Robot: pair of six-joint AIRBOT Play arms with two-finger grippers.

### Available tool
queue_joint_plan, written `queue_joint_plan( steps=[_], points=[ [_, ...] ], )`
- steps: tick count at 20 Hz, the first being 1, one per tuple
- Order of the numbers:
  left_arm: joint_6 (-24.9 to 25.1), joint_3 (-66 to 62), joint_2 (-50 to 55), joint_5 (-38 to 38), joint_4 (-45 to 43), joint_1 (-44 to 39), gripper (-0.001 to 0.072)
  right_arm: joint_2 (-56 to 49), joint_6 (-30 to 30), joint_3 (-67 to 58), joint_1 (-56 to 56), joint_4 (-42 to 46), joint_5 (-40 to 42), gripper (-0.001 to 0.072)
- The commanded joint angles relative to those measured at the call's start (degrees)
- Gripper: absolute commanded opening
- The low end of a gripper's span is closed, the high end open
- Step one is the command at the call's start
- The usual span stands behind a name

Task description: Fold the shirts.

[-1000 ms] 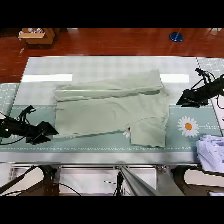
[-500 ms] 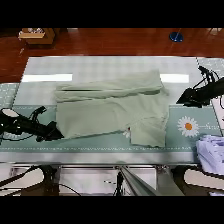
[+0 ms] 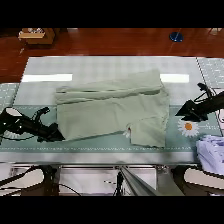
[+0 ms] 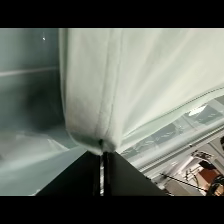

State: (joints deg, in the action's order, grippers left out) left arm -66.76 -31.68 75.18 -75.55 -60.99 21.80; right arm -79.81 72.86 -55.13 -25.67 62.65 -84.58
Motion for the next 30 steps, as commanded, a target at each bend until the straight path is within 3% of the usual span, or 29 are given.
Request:
queue_joint_plan(
  steps=[1, 7, 9, 10, 14, 15, 16, 17, 23, 27, 30],
  points=[
    [0.31, -2.10, -0.92, 3.28, 0.81, 0.09, 0.0021, 0.04, -1.22, 7.50, 3.17, -4.07, 4.72, 0.0497],
    [0.33, -5.84, -0.96, 0.87, 0.83, 0.07, 0.0021, 0.02, 0.66, 12.90, 6.49, -4.33, 14.93, 0.0482],
    [0.33, -6.67, -0.94, 0.96, 0.85, 0.07, 0.0021, -0.02, 1.57, 13.35, 6.51, -8.24, 18.14, 0.0351],
    [0.33, -6.86, -0.94, 1.14, 0.85, 0.07, 0.0021, -0.02, 1.20, 13.53, 6.67, -10.71, 18.88, 0.0327],
    [0.33, -7.04, -0.94, 1.57, 1.05, 0.09, 0.0021, -0.02, 0.72, 13.55, 12.31, -11.98, 20.52, 0.0318],
    [0.33, -7.04, -0.94, 1.55, 1.05, 0.07, 0.0021, -0.02, 0.33, 13.53, 14.53, -11.91, 20.79, 0.0229],
    [0.33, -7.04, -0.94, 1.42, 1.05, 0.07, 0.0021, -0.02, 0.35, 13.53, 16.15, -11.61, 20.74, 0.0070],
    [0.31, -7.13, -0.96, 1.18, 1.05, 0.07, 0.0021, 0.07, 0.39, 13.53, 16.87, -11.85, 20.31, 0.0018],
    [1.62, -12.66, -4.87, -2.78, 2.12, 0.09, 0.0021, 12.15, -0.98, 6.97, 9.81, -10.71, 14.73, 0.0017],
    [1.64, -18.51, -7.58, -1.14, 16.59, 0.07, 0.0021, 19.78, -0.98, -1.18, 6.51, -10.73, 18.40, 0.0017],
    [1.57, -24.87, -7.61, 1.92, 19.50, 0.07, 0.0020, 19.82, -0.46, -5.79, 9.05, -10.75, 25.97, 0.0016]
  ],
)
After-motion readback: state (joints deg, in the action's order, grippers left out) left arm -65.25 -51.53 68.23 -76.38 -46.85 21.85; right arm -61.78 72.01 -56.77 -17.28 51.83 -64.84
